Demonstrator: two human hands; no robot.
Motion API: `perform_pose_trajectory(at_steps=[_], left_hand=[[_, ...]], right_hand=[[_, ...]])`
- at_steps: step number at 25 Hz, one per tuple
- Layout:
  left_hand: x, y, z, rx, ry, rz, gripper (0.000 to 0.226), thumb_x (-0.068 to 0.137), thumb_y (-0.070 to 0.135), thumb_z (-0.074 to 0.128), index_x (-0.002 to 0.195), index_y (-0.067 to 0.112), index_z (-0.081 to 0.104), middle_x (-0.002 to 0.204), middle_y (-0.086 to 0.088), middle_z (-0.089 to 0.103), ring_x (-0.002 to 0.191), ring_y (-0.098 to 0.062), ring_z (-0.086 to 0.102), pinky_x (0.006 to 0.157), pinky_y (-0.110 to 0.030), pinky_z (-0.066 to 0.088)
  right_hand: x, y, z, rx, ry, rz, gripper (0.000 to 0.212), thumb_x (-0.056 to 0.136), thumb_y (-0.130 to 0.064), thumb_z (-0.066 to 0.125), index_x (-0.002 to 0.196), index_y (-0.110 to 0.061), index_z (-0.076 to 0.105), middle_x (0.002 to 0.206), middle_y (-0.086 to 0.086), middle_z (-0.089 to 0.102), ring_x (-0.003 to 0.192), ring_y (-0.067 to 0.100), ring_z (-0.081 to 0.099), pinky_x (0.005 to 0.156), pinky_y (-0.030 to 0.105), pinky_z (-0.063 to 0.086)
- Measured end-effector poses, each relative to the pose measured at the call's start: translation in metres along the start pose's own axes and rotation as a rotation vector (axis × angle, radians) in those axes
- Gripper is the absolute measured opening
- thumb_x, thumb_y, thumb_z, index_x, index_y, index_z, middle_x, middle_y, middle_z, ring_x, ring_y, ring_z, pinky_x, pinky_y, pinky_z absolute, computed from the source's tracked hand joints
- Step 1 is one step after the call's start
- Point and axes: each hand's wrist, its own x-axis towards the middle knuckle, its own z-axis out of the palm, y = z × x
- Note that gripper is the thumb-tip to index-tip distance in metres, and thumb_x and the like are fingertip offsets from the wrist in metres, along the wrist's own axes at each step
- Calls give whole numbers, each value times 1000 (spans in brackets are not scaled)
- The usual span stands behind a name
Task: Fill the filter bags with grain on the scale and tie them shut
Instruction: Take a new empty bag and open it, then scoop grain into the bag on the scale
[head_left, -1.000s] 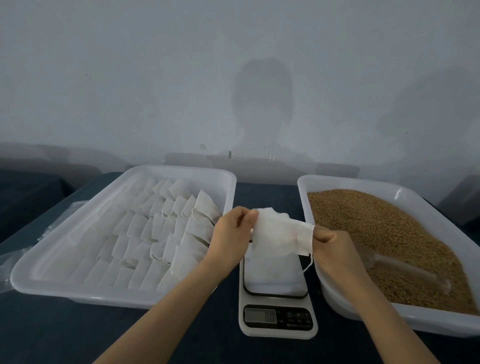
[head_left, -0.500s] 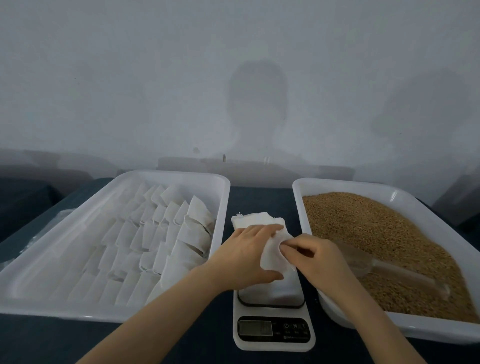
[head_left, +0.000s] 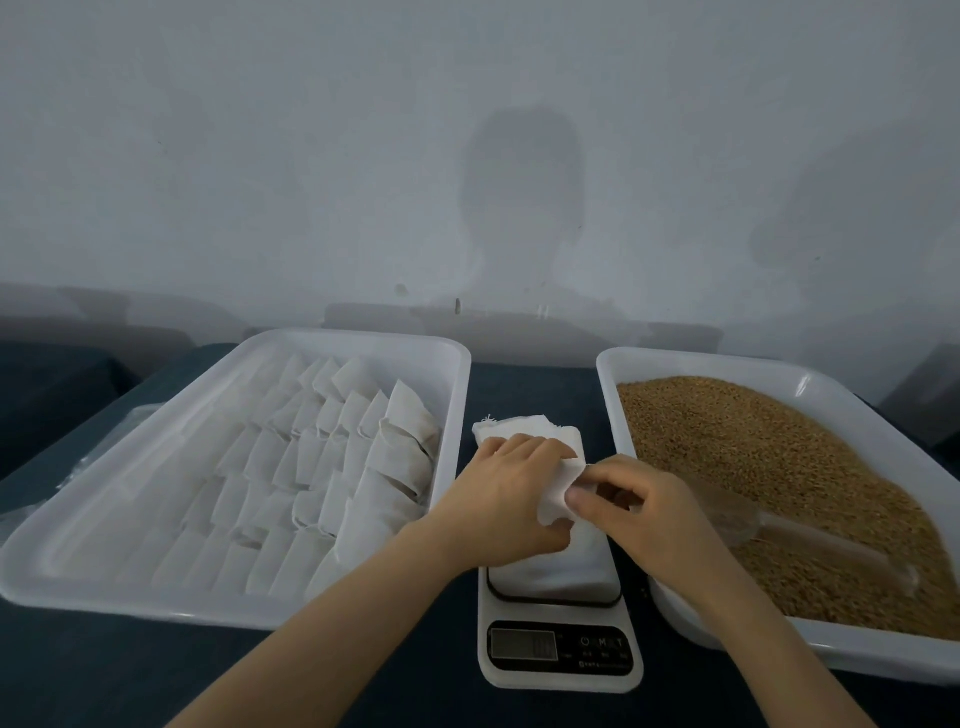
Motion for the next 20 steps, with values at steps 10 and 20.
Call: perform_pose_trajectory(at_steps=[10,20], left_hand=[[2,-10,-2,-300,-243,-239,59,80,43,70,130,24,44,126,14,45,105,-4,44,81,-11,35],[2,-9,-5,-388,-224,-311,60,77,38,71,130,27,45,129,12,44,108,-12,50,92,-30,48]], right_hand=[[-26,36,-87,-488,363,110,20,88,-32,57,106,-33,65,105,-15,66,80,-2,60,67,14,45],[-30,99,-137,-941,-179,405,11,84,-48,60,93,-41,60,83,-16,58,76,-2,54,73,23,48]])
